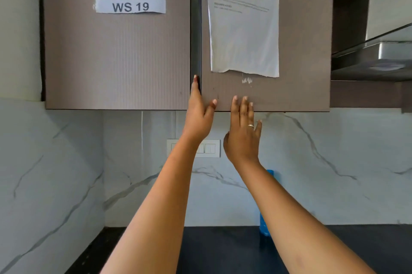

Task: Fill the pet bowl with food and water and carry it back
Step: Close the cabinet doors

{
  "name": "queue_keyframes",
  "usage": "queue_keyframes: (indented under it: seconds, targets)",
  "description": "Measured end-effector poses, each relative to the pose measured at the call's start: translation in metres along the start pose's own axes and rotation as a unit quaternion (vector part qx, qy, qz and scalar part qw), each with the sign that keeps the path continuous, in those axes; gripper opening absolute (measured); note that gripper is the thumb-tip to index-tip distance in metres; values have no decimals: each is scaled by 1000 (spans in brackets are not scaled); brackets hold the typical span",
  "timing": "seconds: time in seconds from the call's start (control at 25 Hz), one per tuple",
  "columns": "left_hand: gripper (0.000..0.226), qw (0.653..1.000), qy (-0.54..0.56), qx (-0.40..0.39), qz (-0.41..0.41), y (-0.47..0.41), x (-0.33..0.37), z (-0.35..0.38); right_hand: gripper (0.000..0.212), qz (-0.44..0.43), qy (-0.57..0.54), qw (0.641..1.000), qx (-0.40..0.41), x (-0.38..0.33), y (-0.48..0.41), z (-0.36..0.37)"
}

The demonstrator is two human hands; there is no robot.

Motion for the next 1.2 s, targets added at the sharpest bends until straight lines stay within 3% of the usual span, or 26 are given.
queue_keyframes:
  seconds: [0.08, 0.2, 0.32, 0.76, 0.88, 0.96, 1.04, 1.12, 1.2]
  targets:
    - [68, 991, -123, 24, 42, -13, -27, -4, 99, 2, 49, 999, -11, -2, -11, 17]
    - [62, 961, -275, 27, 27, -33, -69, -1, 104, 4, 86, 996, -24, -6, -25, 48]
    - [60, 932, -357, 43, 49, -51, -103, 6, 106, 10, 119, 993, -12, 2, -39, 74]
    - [59, 908, -406, 84, 57, -69, -142, 27, 106, 16, 134, 991, 24, 11, -56, 113]
    - [60, 921, -384, 36, 52, -43, -136, 32, 96, 36, 49, 998, 3, 0, -39, 108]
    - [59, 937, -349, 24, -21, 7, -148, 25, 89, 51, -29, 997, -57, -15, -1, 125]
    - [59, 922, -348, 42, -163, 82, -170, 0, 90, 70, -153, 966, -195, -32, 61, 160]
    - [59, 873, -388, 9, -294, 154, -184, -34, 93, 89, -327, 870, -359, -52, 131, 191]
    - [55, 832, -411, -44, -369, 191, -178, -73, 92, 112, -430, 760, -475, -70, 191, 208]
Point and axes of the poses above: each hand's wrist, its own y-axis away from the middle knuckle, its own z-axis out of the palm, x = y × z, the point moved 1 cm from there along -y, towards the middle knuckle, and after that the axes turned 6 degrees about -x, right-handed, at the moved point
